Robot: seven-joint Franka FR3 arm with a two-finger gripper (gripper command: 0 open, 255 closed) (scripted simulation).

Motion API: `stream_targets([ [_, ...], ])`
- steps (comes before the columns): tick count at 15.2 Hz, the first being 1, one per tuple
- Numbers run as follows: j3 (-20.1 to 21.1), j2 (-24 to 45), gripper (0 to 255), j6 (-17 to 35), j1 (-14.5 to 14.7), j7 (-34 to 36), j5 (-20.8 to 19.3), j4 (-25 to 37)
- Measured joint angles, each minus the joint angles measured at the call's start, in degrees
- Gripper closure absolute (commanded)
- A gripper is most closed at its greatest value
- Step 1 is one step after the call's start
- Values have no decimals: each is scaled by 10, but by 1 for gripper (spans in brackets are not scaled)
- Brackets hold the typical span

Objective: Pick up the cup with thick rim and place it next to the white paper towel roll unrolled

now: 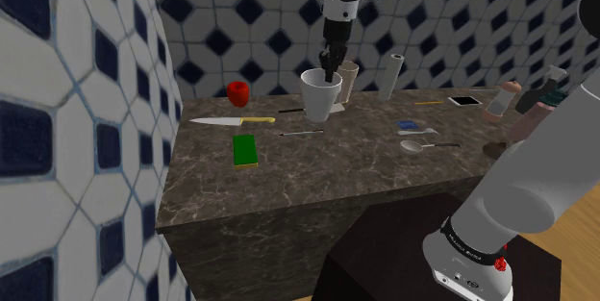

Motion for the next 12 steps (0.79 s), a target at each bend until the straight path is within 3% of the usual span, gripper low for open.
stream_targets([
  [12, -1, 2, 255, -95, -1, 1, -1, 96],
])
